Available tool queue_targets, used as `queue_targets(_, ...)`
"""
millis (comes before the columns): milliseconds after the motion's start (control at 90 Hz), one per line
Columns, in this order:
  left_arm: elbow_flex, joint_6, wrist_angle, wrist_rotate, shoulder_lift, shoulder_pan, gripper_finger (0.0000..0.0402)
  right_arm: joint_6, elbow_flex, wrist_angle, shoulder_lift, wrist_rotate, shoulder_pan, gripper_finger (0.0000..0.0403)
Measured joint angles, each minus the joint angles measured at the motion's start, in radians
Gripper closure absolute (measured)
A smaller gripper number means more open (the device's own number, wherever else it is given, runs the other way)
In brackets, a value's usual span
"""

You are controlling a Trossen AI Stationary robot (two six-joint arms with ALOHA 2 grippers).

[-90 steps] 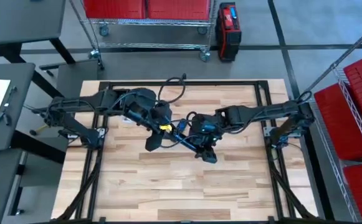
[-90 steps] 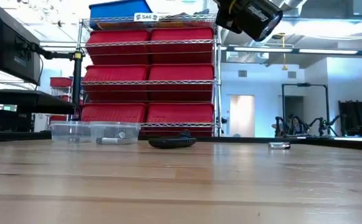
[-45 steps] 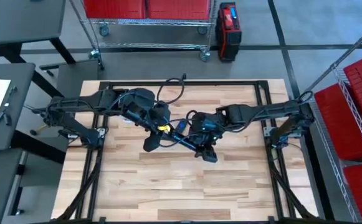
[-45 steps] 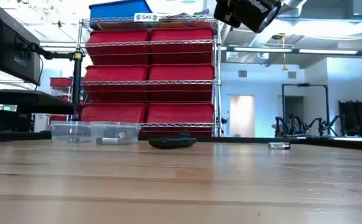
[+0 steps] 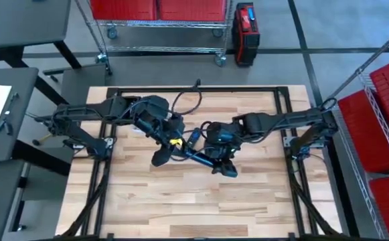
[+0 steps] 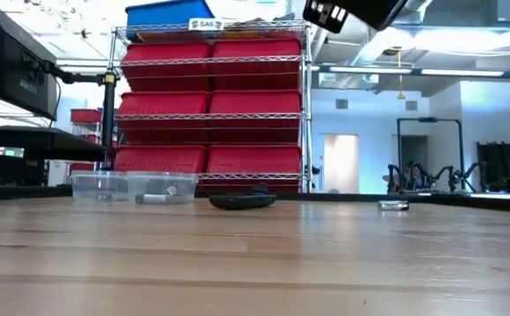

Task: Insert battery
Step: Close the flashlight battery compartment

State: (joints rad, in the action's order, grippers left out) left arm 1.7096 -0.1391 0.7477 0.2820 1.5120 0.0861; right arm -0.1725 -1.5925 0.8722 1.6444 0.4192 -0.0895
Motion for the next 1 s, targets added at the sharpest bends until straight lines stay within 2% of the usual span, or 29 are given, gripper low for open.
queue_targets(222,0.0,0.049,0.002,-0.026,0.008,0.017,0.0267,-0.039,0.0,-0.004,0.0,0.079,0.008,0.0265)
queue_targets(344,0.0,0.049,0.001,-0.048,0.008,0.019,0.0267,-0.065,0.0,-0.015,0.0,0.097,0.013,0.0265)
queue_targets(456,0.0,0.052,-0.002,-0.113,0.008,0.032,0.0267,-0.081,0.0,-0.01,0.0,0.109,0.018,0.0265)
queue_targets(633,-0.001,0.063,-0.048,-0.129,0.008,0.04,0.0267,-0.081,0.0,-0.014,0.0,0.111,0.018,0.0265)
queue_targets(1000,-0.001,0.217,-0.064,-0.178,0.008,0.08,0.0267,-0.143,0.0,-0.023,0.0,0.234,0.03,0.0265)
